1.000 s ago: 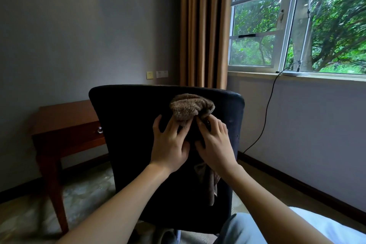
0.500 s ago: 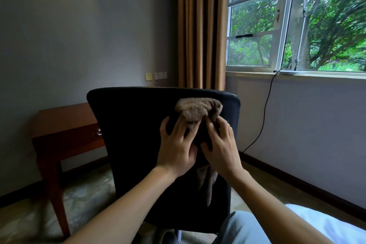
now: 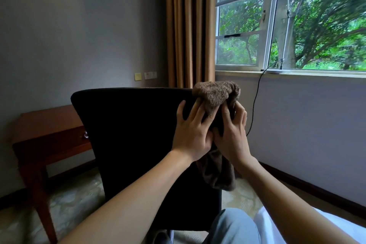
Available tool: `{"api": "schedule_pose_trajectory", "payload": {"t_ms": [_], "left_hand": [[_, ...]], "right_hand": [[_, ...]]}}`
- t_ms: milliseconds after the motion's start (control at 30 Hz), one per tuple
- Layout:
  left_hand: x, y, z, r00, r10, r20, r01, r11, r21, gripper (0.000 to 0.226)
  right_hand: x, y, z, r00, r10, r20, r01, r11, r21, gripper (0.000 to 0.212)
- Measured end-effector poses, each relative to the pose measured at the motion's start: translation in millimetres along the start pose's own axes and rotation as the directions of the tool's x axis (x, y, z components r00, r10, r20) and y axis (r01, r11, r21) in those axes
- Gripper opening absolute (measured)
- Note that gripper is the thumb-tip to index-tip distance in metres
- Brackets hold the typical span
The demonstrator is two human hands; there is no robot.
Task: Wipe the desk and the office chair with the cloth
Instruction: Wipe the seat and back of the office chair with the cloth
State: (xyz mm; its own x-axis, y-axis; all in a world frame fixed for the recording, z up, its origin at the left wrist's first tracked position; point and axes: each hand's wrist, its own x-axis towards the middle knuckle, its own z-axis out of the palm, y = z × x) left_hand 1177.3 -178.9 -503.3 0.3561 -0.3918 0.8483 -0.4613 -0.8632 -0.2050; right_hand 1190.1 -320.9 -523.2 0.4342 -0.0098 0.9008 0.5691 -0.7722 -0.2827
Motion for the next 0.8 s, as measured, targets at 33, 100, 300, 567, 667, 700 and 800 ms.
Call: {"api": "schedule_pose_trajectory", "payload": {"t_ms": [33, 100, 300, 567, 667, 700, 800], "left_hand": [[-3, -2, 2, 1.0, 0.008, 0.012, -0.008, 1.0, 0.017, 0.077], [-10, -6, 6, 0.999, 0.011, 0.034, -0.013, 0.999, 0.033, 0.076], [-36, -13, 21, 0.994, -0.005, 0.112, -0.001, 0.999, 0.047, 0.075], [-66, -20, 38, 0.988, -0.036, 0.149, 0.024, 0.996, 0.081, 0.075], [-77, -21, 45, 0.982, -0.058, 0.178, 0.043, 0.995, 0.085, 0.078], [-80, -22, 47, 0.981, -0.058, 0.185, 0.042, 0.995, 0.086, 0.078], [-88, -26, 52, 0.982, -0.042, 0.186, 0.024, 0.995, 0.094, 0.079]], "right_hand": [[-2, 0, 2, 1.0, 0.018, 0.005, -0.018, 1.0, 0.009, 0.071], [-7, 0, 5, 0.999, 0.038, 0.012, -0.038, 0.999, -0.001, 0.072], [-30, 8, 14, 0.999, 0.014, 0.045, -0.013, 1.0, -0.006, 0.073], [-51, 11, 30, 0.998, 0.015, 0.06, -0.011, 0.997, -0.073, 0.072], [-60, 13, 40, 0.997, 0.04, 0.068, -0.032, 0.993, -0.116, 0.071], [-63, 14, 43, 0.996, 0.048, 0.072, -0.039, 0.992, -0.123, 0.072], [-70, 16, 49, 0.996, 0.045, 0.081, -0.034, 0.991, -0.129, 0.071]]}}
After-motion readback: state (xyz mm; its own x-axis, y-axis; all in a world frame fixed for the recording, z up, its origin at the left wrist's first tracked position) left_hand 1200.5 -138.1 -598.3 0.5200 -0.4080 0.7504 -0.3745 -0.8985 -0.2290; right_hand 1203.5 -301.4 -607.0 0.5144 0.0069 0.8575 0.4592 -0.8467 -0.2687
